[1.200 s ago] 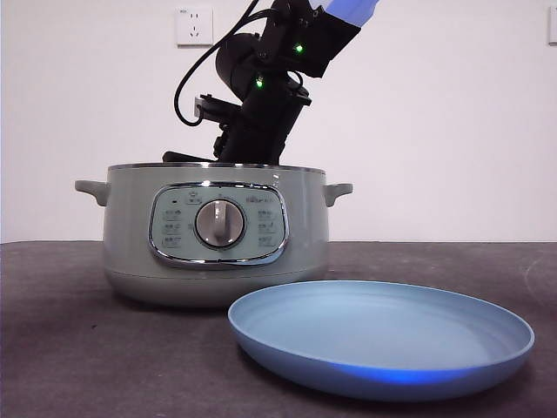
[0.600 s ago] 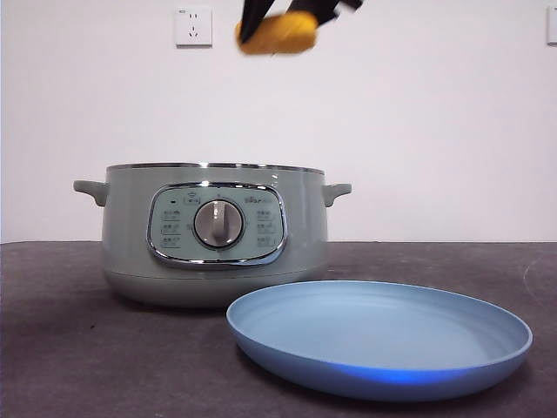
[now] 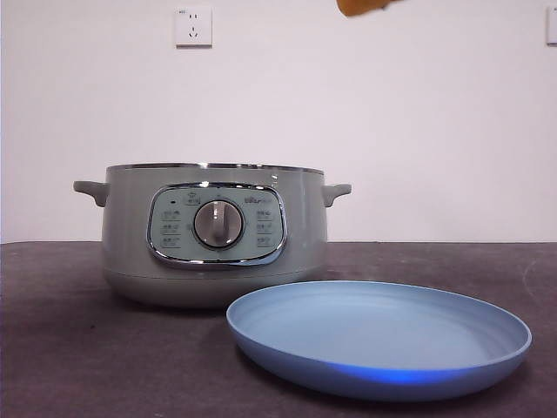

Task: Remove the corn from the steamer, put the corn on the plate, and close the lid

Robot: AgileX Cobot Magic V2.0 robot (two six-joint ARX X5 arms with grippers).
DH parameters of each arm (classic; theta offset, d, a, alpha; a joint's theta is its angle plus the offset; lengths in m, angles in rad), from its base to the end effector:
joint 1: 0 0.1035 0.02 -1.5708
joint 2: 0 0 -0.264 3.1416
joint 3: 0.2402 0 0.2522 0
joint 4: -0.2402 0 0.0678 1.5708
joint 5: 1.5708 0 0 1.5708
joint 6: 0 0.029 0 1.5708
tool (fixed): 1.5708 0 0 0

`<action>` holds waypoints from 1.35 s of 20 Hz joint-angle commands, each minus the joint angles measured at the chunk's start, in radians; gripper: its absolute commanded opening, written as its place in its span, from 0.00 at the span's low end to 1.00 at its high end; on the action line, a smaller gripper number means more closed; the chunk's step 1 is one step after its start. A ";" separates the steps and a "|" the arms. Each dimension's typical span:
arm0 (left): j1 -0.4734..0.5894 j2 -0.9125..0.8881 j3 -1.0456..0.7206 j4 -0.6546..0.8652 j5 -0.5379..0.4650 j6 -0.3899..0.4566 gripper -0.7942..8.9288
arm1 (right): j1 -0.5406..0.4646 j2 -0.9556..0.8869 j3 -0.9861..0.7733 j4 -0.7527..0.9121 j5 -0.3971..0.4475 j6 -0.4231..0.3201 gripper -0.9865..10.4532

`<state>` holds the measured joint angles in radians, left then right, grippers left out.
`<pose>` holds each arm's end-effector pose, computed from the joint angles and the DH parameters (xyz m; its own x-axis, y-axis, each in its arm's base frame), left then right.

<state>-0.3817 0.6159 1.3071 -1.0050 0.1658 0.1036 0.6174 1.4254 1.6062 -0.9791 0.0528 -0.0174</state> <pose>0.0416 -0.0218 0.4286 0.8091 -0.5026 -0.3044 0.5400 0.8403 0.0477 0.2288 0.1605 0.3985 0.5988 0.3604 -0.7152 -0.5581 0.8282 -0.0499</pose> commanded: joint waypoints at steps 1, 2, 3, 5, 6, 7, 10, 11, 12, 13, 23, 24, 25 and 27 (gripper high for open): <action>0.002 0.005 0.005 0.055 0.002 -0.003 0.08 | -0.010 -0.058 -0.200 0.100 -0.002 0.035 0.08; 0.002 0.014 0.005 0.055 0.002 -0.003 0.08 | -0.010 -0.082 -0.286 0.160 -0.002 0.051 0.08; 0.002 0.021 0.005 0.055 0.003 -0.003 0.08 | -0.010 -0.097 -0.369 0.216 -0.009 0.066 0.08; 0.002 0.040 0.005 0.061 0.026 -0.003 0.08 | -0.010 -0.101 -0.514 0.327 -0.061 0.089 0.08; 0.002 0.049 0.005 0.064 0.039 -0.003 0.08 | -0.010 -0.100 -0.583 0.394 -0.081 0.103 0.08; 0.002 0.058 0.005 0.068 0.047 -0.003 0.08 | -0.008 -0.097 -0.647 0.467 -0.089 0.117 0.08; 0.002 0.083 0.005 0.070 0.048 -0.003 0.08 | -0.008 -0.086 -0.795 0.647 -0.106 0.132 0.08; 0.002 0.089 0.005 0.071 0.048 -0.003 0.08 | -0.008 -0.085 -0.834 0.698 -0.106 0.129 0.08; 0.002 0.096 0.005 0.072 0.048 -0.003 0.08 | -0.008 -0.084 -0.868 0.748 -0.106 0.129 0.08; 0.002 0.101 0.005 0.076 0.048 -0.003 0.08 | -0.008 -0.081 -0.899 0.795 -0.106 0.129 0.08; 0.002 0.110 0.005 0.094 0.050 -0.006 0.08 | 0.002 0.113 -0.970 1.026 -0.159 0.130 0.08; 0.002 0.110 0.005 0.093 0.050 -0.006 0.08 | 0.006 0.128 -0.970 1.026 -0.159 0.130 0.08; 0.002 0.110 0.005 0.092 0.050 -0.006 0.08 | 0.008 0.135 -0.970 1.025 -0.160 0.130 0.08; 0.002 0.111 0.005 0.093 0.050 -0.006 0.08 | 0.011 0.138 -0.970 1.023 -0.160 0.130 0.12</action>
<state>-0.3817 0.7376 1.3071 -0.9565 0.2058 0.1036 0.6228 1.5494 0.6449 0.0502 -0.1051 0.1020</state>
